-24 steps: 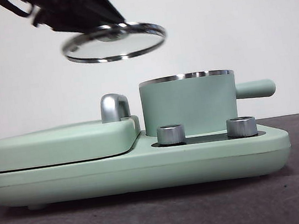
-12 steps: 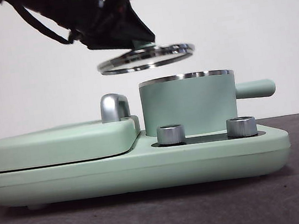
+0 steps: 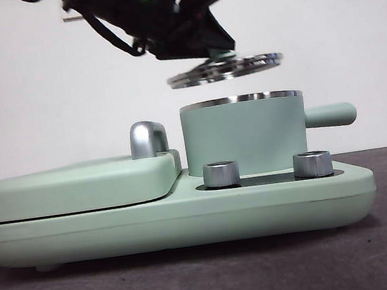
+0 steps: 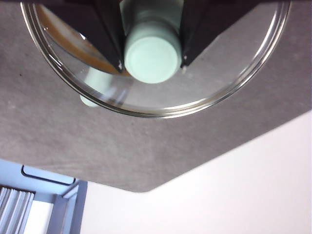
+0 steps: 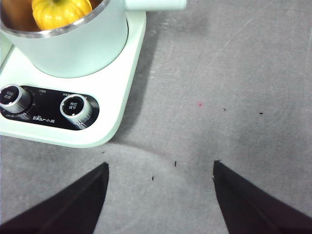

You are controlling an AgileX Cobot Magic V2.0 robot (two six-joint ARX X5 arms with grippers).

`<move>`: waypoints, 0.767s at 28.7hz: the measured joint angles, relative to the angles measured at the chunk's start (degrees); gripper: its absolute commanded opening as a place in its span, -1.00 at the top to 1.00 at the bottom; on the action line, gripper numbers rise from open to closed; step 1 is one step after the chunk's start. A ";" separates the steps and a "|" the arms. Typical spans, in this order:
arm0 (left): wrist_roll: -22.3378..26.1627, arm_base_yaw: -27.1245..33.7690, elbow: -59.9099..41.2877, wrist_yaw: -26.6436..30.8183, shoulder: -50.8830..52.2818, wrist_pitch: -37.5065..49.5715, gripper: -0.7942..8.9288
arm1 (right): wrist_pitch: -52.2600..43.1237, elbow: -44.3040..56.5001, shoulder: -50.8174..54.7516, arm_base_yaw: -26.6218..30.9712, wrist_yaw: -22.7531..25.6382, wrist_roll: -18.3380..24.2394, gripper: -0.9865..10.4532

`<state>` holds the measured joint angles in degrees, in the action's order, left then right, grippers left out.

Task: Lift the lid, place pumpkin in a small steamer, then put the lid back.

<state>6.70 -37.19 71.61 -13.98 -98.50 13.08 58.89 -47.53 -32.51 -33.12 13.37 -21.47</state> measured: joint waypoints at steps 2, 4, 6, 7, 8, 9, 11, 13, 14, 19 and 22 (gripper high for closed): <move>0.11 -0.44 0.02 -0.59 -0.87 -0.55 0.82 | 0.00 0.00 0.00 0.00 0.22 0.00 0.25; 0.20 -0.79 0.02 -0.74 -0.90 -0.94 0.82 | 0.00 0.02 0.00 0.00 0.35 0.00 0.25; 0.68 -0.94 0.02 -0.87 -0.90 -1.22 0.82 | 0.00 0.02 0.00 0.00 0.35 0.00 0.25; 0.85 -0.94 0.02 -1.01 -0.94 -1.42 0.82 | 0.00 0.00 0.00 0.00 0.35 0.00 0.25; 0.90 -0.94 0.02 -1.03 -1.03 -1.38 0.82 | 0.00 0.02 0.00 0.00 0.35 0.00 0.25; 1.05 -0.94 0.04 -1.09 -1.25 -1.29 0.82 | 0.00 0.02 0.00 0.00 0.35 0.00 0.25; 1.11 -0.94 0.02 -1.16 -1.77 -1.33 0.82 | 0.00 0.02 0.00 0.00 0.35 0.00 0.25; 1.18 -0.94 0.04 -1.16 -2.05 -1.55 0.82 | 0.00 0.02 0.00 0.00 0.35 0.00 0.25; 1.20 -0.94 0.04 -1.16 -2.05 -1.51 0.82 | 0.00 0.00 0.00 0.00 0.35 0.00 0.25; 1.22 -0.94 0.11 -1.18 -2.93 -1.33 0.82 | 0.00 0.00 0.00 0.00 0.42 0.00 0.25; 1.29 -0.98 0.11 -1.33 -3.39 -1.29 0.82 | 0.00 0.02 0.00 0.00 1.68 0.00 0.25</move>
<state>7.99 -38.17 71.72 -15.31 -101.89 11.79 58.89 -47.51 -32.51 -33.12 15.05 -21.47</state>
